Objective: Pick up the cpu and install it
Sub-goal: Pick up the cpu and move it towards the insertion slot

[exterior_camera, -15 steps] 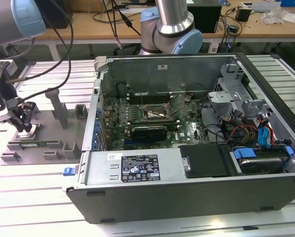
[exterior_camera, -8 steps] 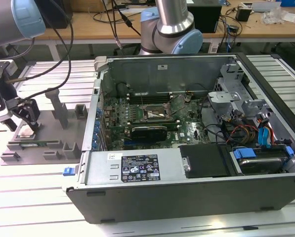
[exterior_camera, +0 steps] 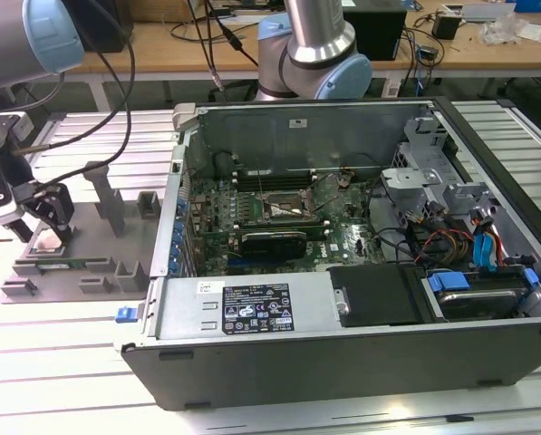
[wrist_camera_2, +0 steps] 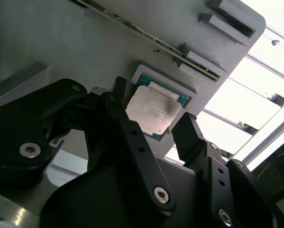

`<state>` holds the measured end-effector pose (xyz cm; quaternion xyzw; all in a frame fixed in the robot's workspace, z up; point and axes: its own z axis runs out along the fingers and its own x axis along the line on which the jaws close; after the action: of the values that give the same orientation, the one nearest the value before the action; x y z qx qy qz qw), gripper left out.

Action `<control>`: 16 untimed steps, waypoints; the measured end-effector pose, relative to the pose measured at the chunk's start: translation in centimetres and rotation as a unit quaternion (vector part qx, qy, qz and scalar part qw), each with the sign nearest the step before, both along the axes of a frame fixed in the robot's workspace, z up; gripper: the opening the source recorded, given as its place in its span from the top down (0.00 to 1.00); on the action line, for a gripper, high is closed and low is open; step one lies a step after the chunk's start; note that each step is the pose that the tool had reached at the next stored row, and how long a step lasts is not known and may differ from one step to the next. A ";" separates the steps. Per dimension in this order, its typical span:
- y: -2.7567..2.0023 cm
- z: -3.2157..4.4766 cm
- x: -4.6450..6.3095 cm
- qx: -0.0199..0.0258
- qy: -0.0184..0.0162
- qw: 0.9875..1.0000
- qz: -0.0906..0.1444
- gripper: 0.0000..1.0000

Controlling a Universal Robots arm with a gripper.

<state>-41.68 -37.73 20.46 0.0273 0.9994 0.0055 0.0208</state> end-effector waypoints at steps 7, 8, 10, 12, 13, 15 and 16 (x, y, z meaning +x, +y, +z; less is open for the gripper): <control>0.30 -0.91 -0.2 0.000 0.000 1.000 0.000 0.34; 0.37 -1.02 -0.3 0.000 0.000 1.000 0.000 0.34; 0.59 -1.26 -0.3 0.001 0.000 1.000 0.000 0.34; 0.75 -1.41 -0.4 0.002 0.000 1.000 0.001 0.34; 0.83 -1.48 -0.5 0.002 0.000 1.000 0.001 0.34; 0.89 -1.56 -0.7 0.002 0.000 1.000 0.002 0.34; 0.93 -1.62 -0.8 0.002 0.000 1.000 0.002 0.34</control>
<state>-42.44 -36.80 18.85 0.0254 0.9994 0.0078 0.0212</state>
